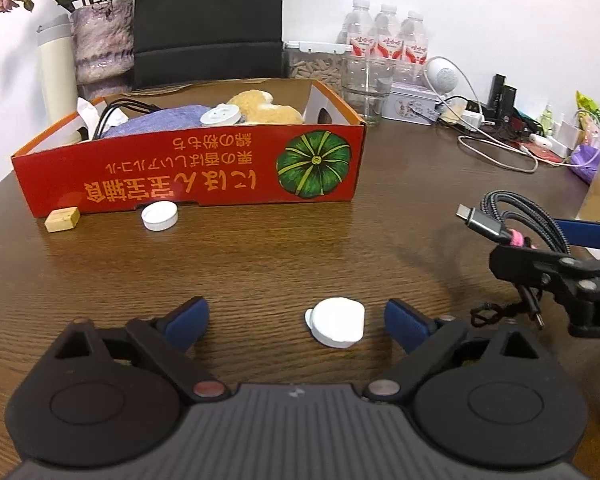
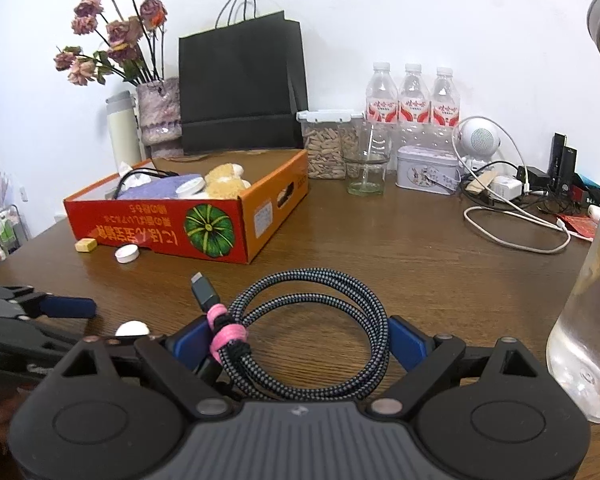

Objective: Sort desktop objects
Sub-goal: 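Grasp the white wall plug with the left tool while the right tool holds the cable, then carry the plug and cable into the box and open both tools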

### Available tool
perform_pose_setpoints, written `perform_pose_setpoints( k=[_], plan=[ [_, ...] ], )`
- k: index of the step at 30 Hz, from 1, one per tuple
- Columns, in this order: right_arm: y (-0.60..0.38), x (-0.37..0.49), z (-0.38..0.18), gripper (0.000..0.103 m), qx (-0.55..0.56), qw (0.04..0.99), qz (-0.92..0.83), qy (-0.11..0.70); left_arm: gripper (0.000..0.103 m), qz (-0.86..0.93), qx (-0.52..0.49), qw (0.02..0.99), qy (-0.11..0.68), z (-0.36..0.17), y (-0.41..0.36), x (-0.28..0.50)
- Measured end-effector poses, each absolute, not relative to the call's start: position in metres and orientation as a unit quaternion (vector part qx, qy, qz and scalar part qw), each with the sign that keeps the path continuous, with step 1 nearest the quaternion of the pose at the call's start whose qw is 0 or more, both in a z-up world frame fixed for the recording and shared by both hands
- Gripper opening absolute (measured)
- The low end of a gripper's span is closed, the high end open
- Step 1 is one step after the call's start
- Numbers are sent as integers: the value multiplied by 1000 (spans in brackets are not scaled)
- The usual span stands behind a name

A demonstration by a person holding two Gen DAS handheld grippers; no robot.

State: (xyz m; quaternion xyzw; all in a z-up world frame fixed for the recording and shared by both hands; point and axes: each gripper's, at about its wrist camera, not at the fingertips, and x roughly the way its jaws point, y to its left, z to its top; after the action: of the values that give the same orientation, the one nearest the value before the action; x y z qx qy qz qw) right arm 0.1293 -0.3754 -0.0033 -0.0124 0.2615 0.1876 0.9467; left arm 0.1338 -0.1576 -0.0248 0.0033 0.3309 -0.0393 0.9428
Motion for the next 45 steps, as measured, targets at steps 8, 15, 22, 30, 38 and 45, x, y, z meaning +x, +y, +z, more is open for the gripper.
perform_pose_setpoints(
  k=[8,15,22,30,38,45],
  plan=[
    [-373,124,-3,92,-19,949,190,252,29,-44,19,945,323,-20,-168,126],
    [-370,119,-5,92,-28,955,168,243,22,-62,12,945,322,-19,-171,117],
    [-365,111,-1,92,-6,960,157,230,22,-61,-5,950,305,-12,-154,110],
    [-326,110,14,92,10,958,178,226,22,-47,-24,963,263,11,-113,110],
    [-274,134,50,92,-2,961,193,199,23,-26,-37,977,210,47,-67,133],
    [-230,180,74,92,-3,964,196,180,23,-17,-44,984,174,70,-37,172]
  ],
)
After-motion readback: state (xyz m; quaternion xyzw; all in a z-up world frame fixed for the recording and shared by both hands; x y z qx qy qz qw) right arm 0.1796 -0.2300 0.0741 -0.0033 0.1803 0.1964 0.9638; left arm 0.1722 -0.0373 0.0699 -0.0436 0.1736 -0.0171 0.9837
